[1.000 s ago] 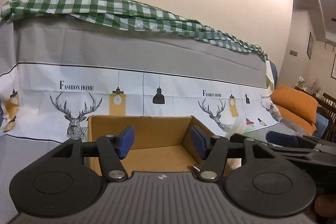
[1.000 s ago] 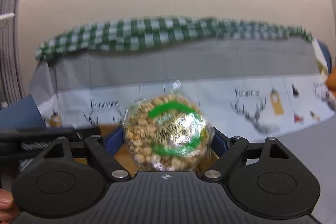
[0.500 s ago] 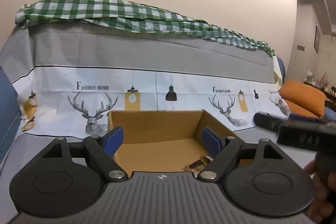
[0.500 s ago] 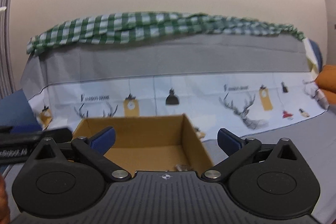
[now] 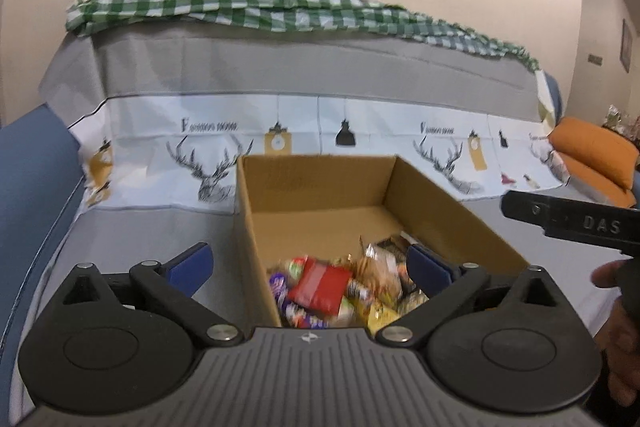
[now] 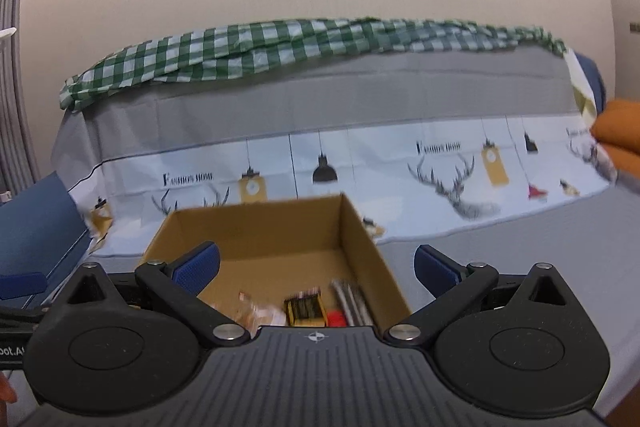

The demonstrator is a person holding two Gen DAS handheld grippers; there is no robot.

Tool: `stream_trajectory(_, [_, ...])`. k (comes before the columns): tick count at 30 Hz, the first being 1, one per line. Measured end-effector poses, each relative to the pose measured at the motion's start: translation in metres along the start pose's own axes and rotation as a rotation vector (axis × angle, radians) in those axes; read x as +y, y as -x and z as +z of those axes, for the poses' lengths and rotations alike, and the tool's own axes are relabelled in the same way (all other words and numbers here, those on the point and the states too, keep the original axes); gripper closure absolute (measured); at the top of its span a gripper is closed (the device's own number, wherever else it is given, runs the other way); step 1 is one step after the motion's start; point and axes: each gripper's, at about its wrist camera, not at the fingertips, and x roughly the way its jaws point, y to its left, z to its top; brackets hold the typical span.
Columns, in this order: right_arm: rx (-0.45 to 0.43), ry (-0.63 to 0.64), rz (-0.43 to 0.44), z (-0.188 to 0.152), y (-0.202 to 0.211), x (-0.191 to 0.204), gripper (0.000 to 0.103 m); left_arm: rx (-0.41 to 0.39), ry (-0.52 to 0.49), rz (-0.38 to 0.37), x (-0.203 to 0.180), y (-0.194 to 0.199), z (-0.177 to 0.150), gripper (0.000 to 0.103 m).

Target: Organize snacks

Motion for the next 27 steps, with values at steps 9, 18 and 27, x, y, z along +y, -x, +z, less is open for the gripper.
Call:
stream_trajectory(9, [0.052, -0.116, 0.040, -0.033, 0.034, -0.023, 0.001, 0.094, 0.025, -0.006, -0.015, 0.019, -0.020, 0.000])
stream_trajectory(18, [0.097, -0.063, 0.047, -0.036, 0.020, -0.006, 0.001, 0.135, 0.010, 0.003, -0.019, 0.006, -0.025, 0.000])
stream_trajectory(27, [0.109, 0.002, 0.042, -0.037, 0.017, 0.003, 0.001, 0.180, 0.045, -0.001, -0.021, -0.005, -0.027, 0.000])
